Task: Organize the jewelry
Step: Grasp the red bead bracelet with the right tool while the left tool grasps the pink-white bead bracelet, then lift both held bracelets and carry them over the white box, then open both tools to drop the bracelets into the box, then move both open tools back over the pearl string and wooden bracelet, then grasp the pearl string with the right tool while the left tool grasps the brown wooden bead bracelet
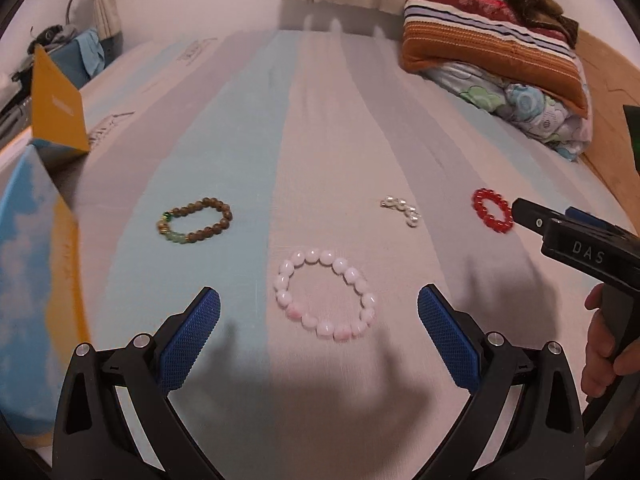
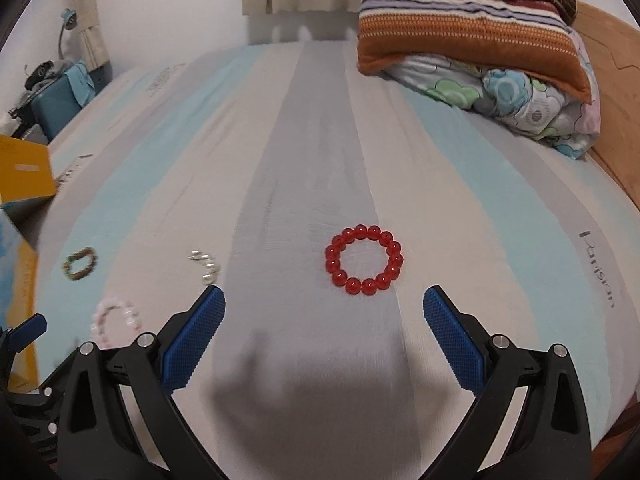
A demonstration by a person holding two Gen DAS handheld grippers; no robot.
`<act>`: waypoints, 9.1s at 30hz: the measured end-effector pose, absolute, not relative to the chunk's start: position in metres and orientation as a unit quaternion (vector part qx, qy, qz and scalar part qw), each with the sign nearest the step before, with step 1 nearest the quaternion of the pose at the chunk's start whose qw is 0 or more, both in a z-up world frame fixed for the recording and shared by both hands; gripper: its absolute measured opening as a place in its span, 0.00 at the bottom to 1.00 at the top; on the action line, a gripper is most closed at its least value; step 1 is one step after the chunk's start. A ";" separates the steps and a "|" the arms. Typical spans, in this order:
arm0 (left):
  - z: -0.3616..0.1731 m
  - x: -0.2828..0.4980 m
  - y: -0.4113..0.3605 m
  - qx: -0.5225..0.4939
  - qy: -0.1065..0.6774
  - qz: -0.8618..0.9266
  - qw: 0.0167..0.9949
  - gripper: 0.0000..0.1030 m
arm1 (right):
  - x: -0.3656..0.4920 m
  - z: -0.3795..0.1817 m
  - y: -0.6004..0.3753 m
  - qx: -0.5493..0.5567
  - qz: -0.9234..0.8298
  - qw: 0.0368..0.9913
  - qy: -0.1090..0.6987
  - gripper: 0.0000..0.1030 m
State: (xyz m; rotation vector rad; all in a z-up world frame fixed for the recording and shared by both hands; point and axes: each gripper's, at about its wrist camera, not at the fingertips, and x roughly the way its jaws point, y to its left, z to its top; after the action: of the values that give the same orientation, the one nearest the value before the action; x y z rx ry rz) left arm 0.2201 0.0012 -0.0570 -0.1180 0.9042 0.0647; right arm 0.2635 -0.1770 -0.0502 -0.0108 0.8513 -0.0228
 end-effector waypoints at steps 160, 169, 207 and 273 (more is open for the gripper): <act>0.082 0.021 0.280 -0.112 0.411 0.238 0.873 0.09 | 0.132 0.093 0.145 -0.080 0.252 0.889 0.373 0.13; 0.057 0.008 0.314 -0.134 0.430 0.260 0.854 0.09 | 0.120 0.067 0.201 -0.127 0.292 0.859 0.401 0.12; 0.053 0.010 0.291 -0.103 0.427 0.295 0.848 0.75 | 0.118 0.057 0.186 -0.145 0.254 0.847 0.445 0.74; -0.098 0.292 0.109 -0.032 0.464 0.151 0.872 0.94 | 0.325 -0.106 -0.095 -0.039 0.085 0.867 0.490 0.84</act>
State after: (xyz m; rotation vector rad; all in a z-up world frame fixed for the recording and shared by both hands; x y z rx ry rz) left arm 0.2921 0.1090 -0.0979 -0.0673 0.9705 0.3148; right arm 0.3251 -0.0946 -0.1061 -0.0823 1.0254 0.1773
